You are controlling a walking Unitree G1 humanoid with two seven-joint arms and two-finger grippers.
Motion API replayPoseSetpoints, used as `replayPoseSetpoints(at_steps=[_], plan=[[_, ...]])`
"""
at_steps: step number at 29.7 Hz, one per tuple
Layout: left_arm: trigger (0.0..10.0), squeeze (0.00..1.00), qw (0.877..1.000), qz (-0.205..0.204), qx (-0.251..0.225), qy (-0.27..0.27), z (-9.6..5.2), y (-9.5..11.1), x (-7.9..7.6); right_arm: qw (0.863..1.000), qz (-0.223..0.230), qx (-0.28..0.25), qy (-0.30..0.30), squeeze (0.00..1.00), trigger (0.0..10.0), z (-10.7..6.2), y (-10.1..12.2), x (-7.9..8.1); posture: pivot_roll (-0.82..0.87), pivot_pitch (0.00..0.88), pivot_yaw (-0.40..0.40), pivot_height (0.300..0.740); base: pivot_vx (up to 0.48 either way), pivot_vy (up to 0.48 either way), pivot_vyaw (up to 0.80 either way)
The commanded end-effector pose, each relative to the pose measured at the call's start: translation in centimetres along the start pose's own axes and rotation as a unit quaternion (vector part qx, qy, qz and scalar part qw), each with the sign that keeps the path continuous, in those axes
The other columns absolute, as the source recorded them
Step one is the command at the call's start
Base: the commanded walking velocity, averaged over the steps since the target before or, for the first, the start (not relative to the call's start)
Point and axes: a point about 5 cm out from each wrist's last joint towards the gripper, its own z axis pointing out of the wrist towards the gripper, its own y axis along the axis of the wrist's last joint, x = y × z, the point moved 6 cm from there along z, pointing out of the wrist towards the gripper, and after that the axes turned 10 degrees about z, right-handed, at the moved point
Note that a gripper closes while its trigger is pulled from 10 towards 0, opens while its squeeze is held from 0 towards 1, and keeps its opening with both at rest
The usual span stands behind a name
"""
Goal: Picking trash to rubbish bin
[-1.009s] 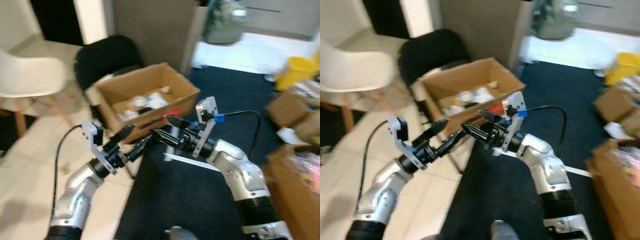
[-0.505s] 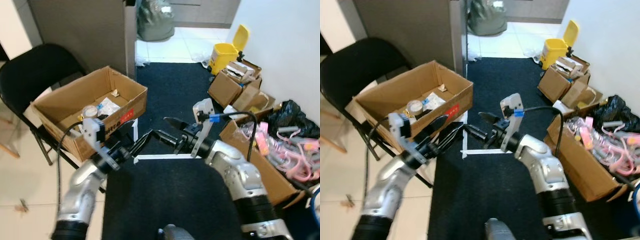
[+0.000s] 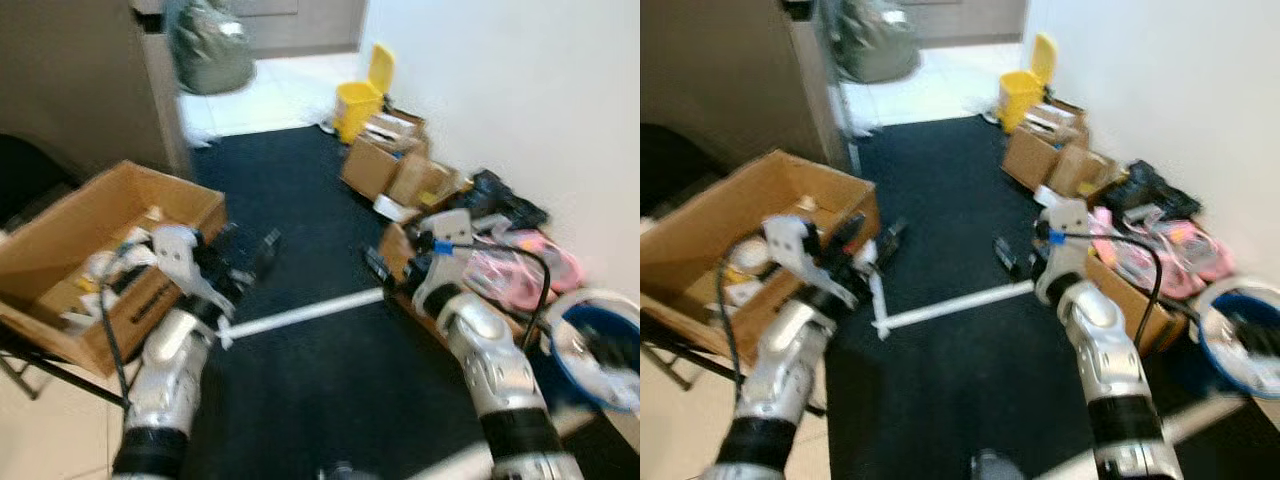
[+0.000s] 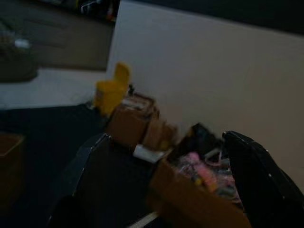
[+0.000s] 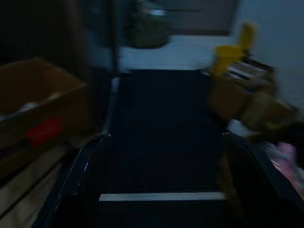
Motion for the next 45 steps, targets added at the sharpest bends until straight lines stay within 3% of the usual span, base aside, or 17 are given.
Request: replayPoseSetpoints(at_steps=[1,3,9,24,30,45], plan=[[10.0,0.0,0.999,0.019,0.026,0.025,-0.3,-1.0,0.5,1.0,-0.012,-0.004,-0.013,0.0,10.0,0.0,-0.1,-0.3,0.03,0.0,-0.021,0.74,0.0,0.0,-0.76],[10.0,0.0,0.995,0.068,0.051,0.053,-0.7,-1.6,1.3,0.998,-0.035,-0.012,-0.042,0.0,10.0,-0.3,-0.1,-0.9,0.03,0.0,-0.019,0.74,0.0,0.0,-0.76],[10.0,0.0,0.985,0.134,0.083,0.073,-1.5,-2.4,1.9,0.996,-0.054,-0.016,-0.066,0.0,10.0,-1.0,-0.6,-1.6,0.03,0.0,-0.014,0.74,0.0,0.0,-0.76],[10.0,0.0,0.983,0.132,0.091,0.093,-0.9,-3.1,2.0,0.996,-0.044,-0.037,-0.061,0.0,10.0,-0.4,-0.4,-1.7,0.03,0.0,-0.011,0.74,0.0,0.0,-0.77],[10.0,0.0,0.986,0.135,0.065,0.069,-0.2,-2.2,1.2,0.997,-0.043,-0.043,-0.055,0.0,10.0,-0.3,-0.2,-1.9,0.03,0.0,-0.013,0.74,0.0,0.0,-0.78],[10.0,0.0,0.988,0.123,0.068,0.066,-0.2,-2.5,1.1,0.997,-0.035,-0.044,-0.046,0.0,10.0,-0.2,-0.3,-1.8,0.02,0.0,-0.015,0.74,0.0,0.0,-0.78]])
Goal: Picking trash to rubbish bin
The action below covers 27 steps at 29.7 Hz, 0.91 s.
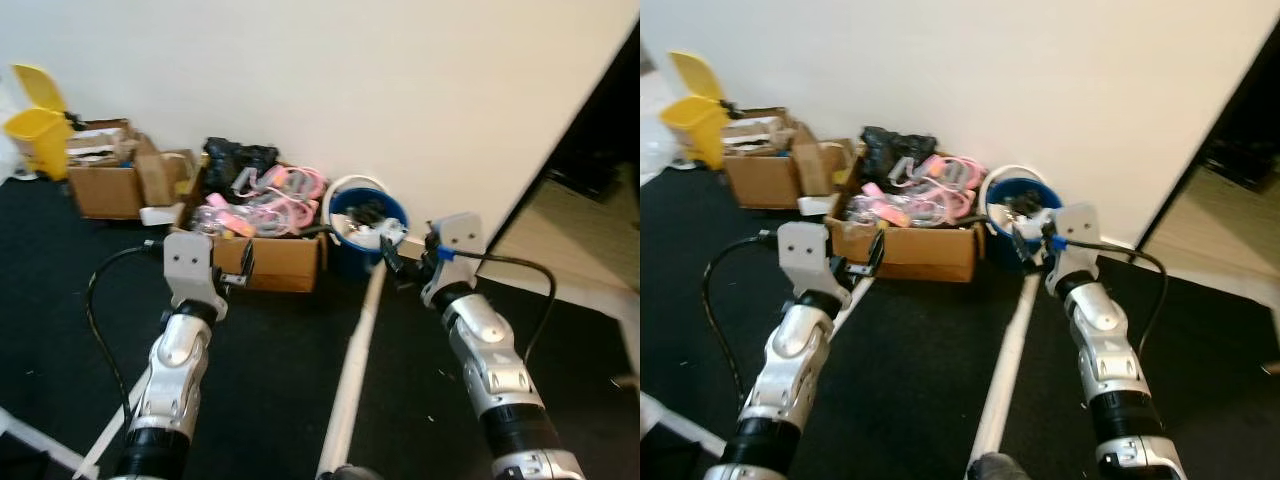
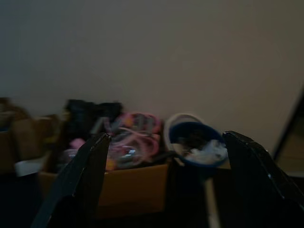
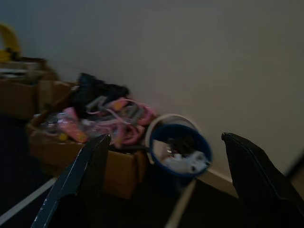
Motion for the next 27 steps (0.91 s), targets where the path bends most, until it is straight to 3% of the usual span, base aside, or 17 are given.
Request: replayPoseSetpoints(at_steps=[1,8,17,27], plan=[[10.0,0.0,1.0,-0.004,0.007,-0.002,-0.1,-0.5,0.0,1.0,0.006,0.006,0.004,0.0,10.0,-0.1,-0.5,0.2,0.02,0.0,-0.015,0.74,0.0,0.0,-0.78],[10.0,0.0,1.0,-0.006,0.009,-0.003,-0.1,-0.6,0.0,1.0,0.009,0.004,0.004,0.0,10.0,-0.2,-0.5,0.1,0.02,0.0,-0.015,0.74,0.0,0.0,-0.76],[10.0,0.0,1.0,-0.007,0.001,-0.008,-0.1,-0.3,-0.1,1.0,0.011,-0.001,0.005,0.0,10.0,-0.1,-0.1,0.2,0.02,0.0,-0.015,0.74,0.0,0.0,0.0],[10.0,0.0,1.0,-0.004,-0.022,-0.019,0.3,0.6,-0.3,1.0,0.011,0.003,0.008,0.0,10.0,-0.1,-0.2,0.3,0.01,0.0,-0.021,0.74,0.0,0.0,-0.8]])
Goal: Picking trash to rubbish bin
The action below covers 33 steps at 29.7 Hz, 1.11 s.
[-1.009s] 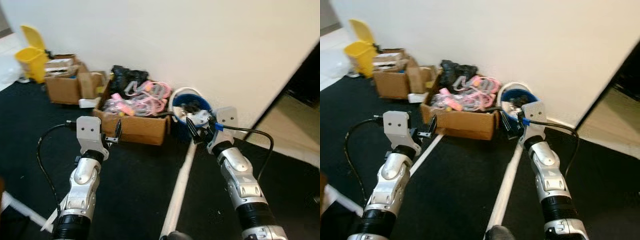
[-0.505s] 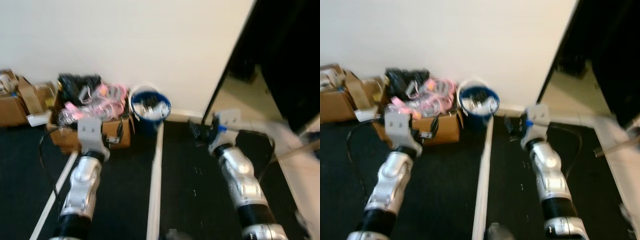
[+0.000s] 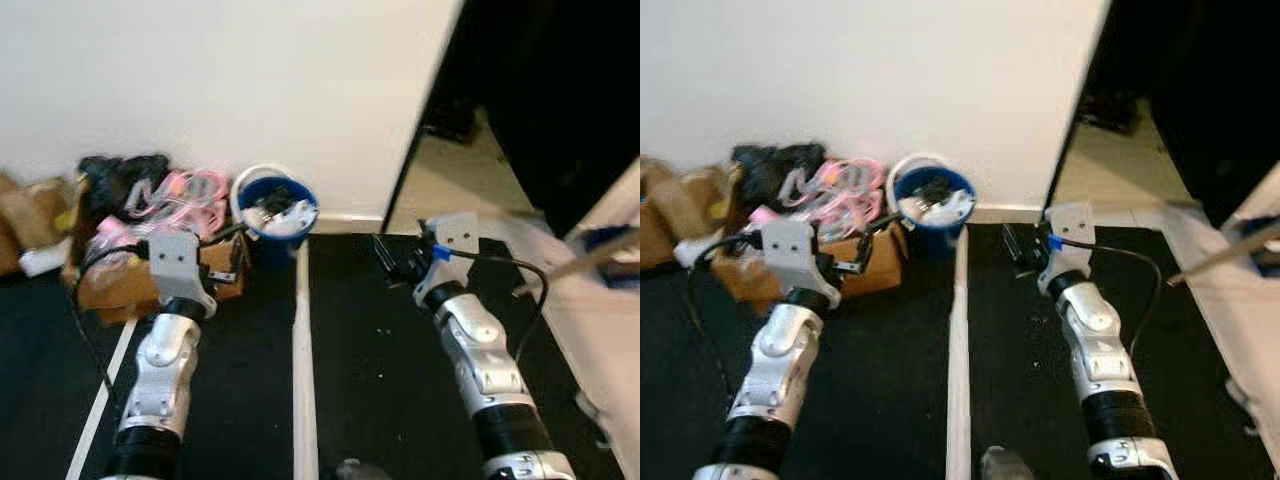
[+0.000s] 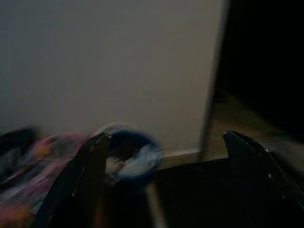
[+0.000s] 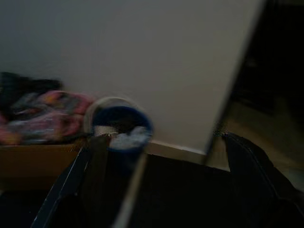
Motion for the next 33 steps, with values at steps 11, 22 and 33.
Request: replayPoseSetpoints(at_steps=[11,22,33], plan=[[10.0,0.0,1.0,-0.008,0.01,-0.003,-0.34,-0.86,-0.14,1.0,0.008,0.005,0.005,0.0,10.0,-0.01,-0.2,0.37,0.01,0.0,-0.024,0.74,0.0,0.0,-0.8],[10.0,0.0,1.0,-0.011,0.008,-0.003,-0.31,-0.9,-0.19,1.0,0.011,0.007,0.006,0.0,10.0,0.0,-0.25,0.4,0.01,0.0,-0.025,0.74,0.0,0.0,-0.8],[10.0,0.0,1.0,-0.011,0.006,-0.004,-0.2,-0.8,-0.25,1.0,0.012,0.007,0.007,0.0,10.0,-0.01,-0.18,0.35,0.01,0.0,-0.024,0.74,0.0,0.0,-0.8]])
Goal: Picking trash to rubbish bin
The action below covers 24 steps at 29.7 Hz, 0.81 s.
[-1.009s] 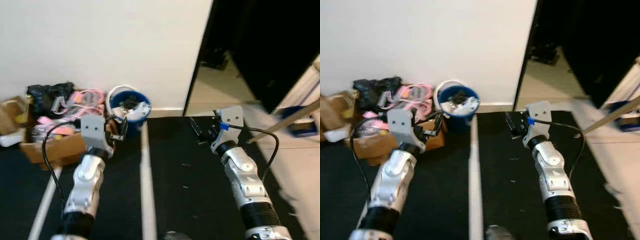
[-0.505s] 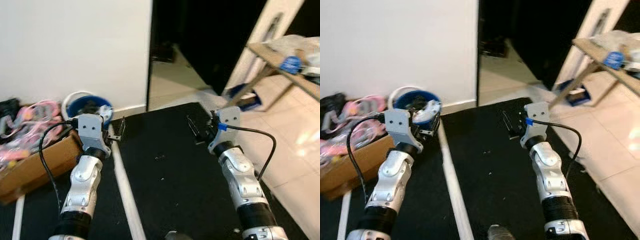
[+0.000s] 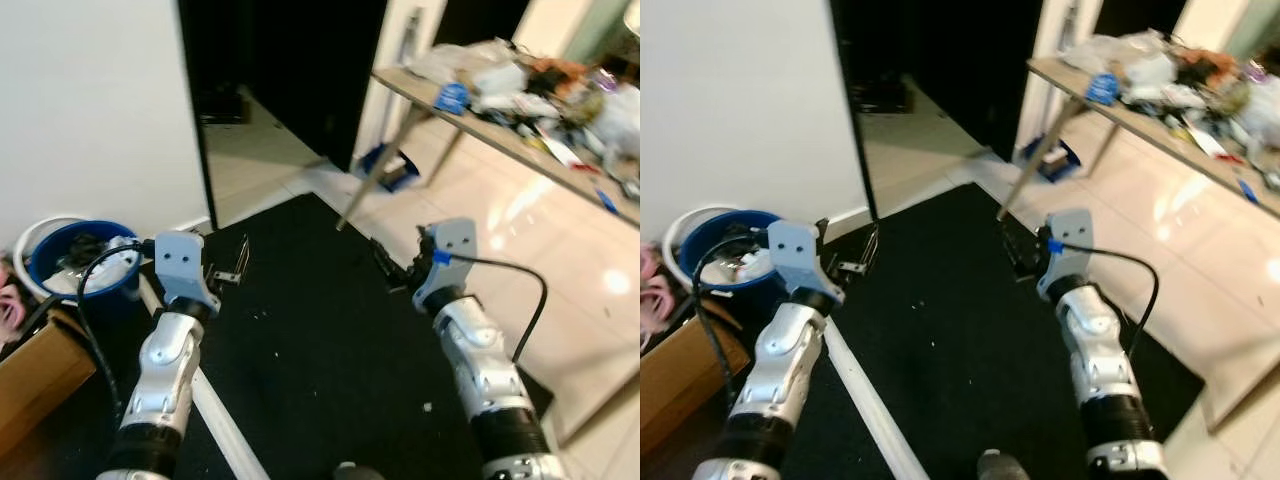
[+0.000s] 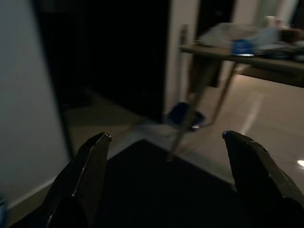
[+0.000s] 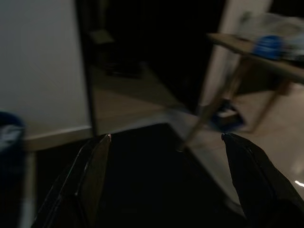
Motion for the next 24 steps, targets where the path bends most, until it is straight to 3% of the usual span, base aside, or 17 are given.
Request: replayPoseSetpoints(at_steps=[1,14,20,24], plan=[[10.0,0.0,1.0,-0.002,0.005,0.001,-0.25,-0.4,0.06,1.0,0.006,-0.003,0.005,0.0,10.0,0.15,0.17,0.4,0.01,0.0,-0.024,0.74,0.0,0.0,-0.8],[10.0,0.0,1.0,-0.004,0.005,-0.001,-0.18,-0.39,0.05,1.0,0.007,-0.003,0.005,0.0,10.0,0.15,0.21,0.38,0.01,0.0,-0.025,0.74,0.0,0.0,-0.8],[10.0,0.0,1.0,-0.004,0.003,-0.005,-0.16,-0.32,-0.04,1.0,0.007,-0.004,0.003,0.0,10.0,0.16,0.25,0.32,0.01,0.0,-0.025,0.74,0.0,0.0,0.0],[10.0,0.0,1.0,-0.001,-0.003,-0.01,-0.16,-0.06,-0.14,1.0,0.008,-0.003,0.003,0.0,10.0,0.17,0.29,0.33,0.01,0.0,-0.023,0.74,0.337,0.0,0.0]])
